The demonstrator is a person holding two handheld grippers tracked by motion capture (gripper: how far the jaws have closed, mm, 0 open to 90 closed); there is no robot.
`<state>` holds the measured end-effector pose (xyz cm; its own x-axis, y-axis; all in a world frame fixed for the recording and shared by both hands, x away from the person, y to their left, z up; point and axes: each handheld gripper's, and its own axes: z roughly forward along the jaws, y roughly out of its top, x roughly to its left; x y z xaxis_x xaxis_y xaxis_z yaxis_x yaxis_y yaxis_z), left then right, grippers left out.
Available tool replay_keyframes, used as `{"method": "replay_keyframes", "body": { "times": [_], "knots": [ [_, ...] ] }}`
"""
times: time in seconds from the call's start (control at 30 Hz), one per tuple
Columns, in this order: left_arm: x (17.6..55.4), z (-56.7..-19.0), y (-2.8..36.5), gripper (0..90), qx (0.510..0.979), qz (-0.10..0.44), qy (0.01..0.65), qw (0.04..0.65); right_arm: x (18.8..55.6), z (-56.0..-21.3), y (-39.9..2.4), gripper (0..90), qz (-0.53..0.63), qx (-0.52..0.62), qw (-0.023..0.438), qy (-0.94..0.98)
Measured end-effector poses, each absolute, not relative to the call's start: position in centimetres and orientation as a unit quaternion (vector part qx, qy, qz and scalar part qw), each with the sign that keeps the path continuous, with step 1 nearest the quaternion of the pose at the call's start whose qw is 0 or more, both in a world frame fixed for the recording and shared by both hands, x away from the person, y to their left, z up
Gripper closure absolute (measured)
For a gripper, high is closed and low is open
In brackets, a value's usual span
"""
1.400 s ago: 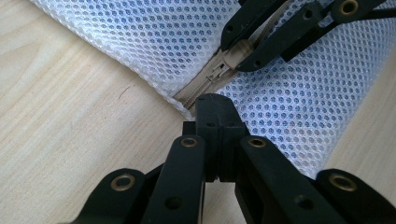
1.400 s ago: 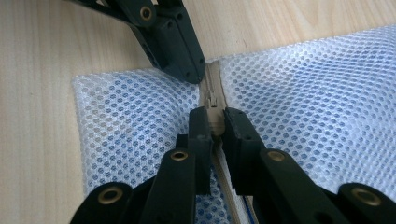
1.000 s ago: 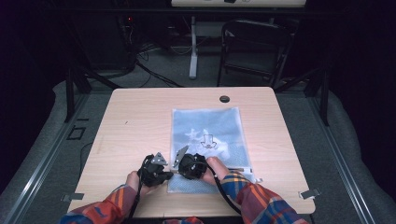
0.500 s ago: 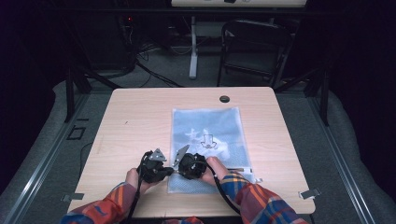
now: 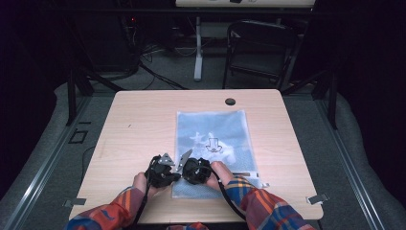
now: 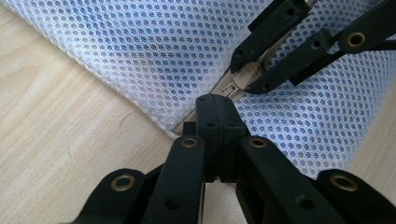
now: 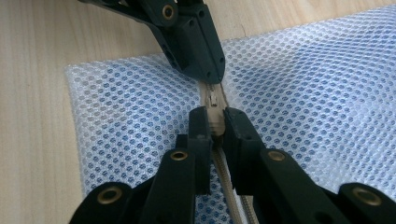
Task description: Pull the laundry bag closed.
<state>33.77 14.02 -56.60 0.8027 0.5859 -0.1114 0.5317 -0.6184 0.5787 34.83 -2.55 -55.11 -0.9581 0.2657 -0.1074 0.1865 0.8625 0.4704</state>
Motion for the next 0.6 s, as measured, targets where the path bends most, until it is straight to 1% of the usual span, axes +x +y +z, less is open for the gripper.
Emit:
{"method": "replay_keyframes", "body": {
  "times": [0.1,0.13,0.2,0.23,0.6],
  "knots": [
    [33.77,-56.55,14.06,90.0,0.902,0.051,0.307,0.299,34.82,-55.11,-2.52,81.9,0.233,0.117,0.086,0.962],
    [33.83,-56.53,14.12,90.0,0.903,0.041,0.303,0.301,34.78,-55.08,-2.49,81.9,0.231,0.118,0.086,0.962],
    [33.87,-56.45,14.16,90.0,0.908,0.041,0.297,0.293,34.80,-55.03,-2.49,81.9,0.228,0.118,0.084,0.963],
    [33.71,-56.51,13.99,90.0,0.904,0.054,0.305,0.293,34.82,-55.02,-2.50,81.9,0.228,0.119,0.084,0.963],
    [33.70,-56.59,13.97,90.0,0.900,0.046,0.311,0.302,34.97,-54.62,-3.00,81.9,0.218,0.119,0.081,0.965]
  ]
}}
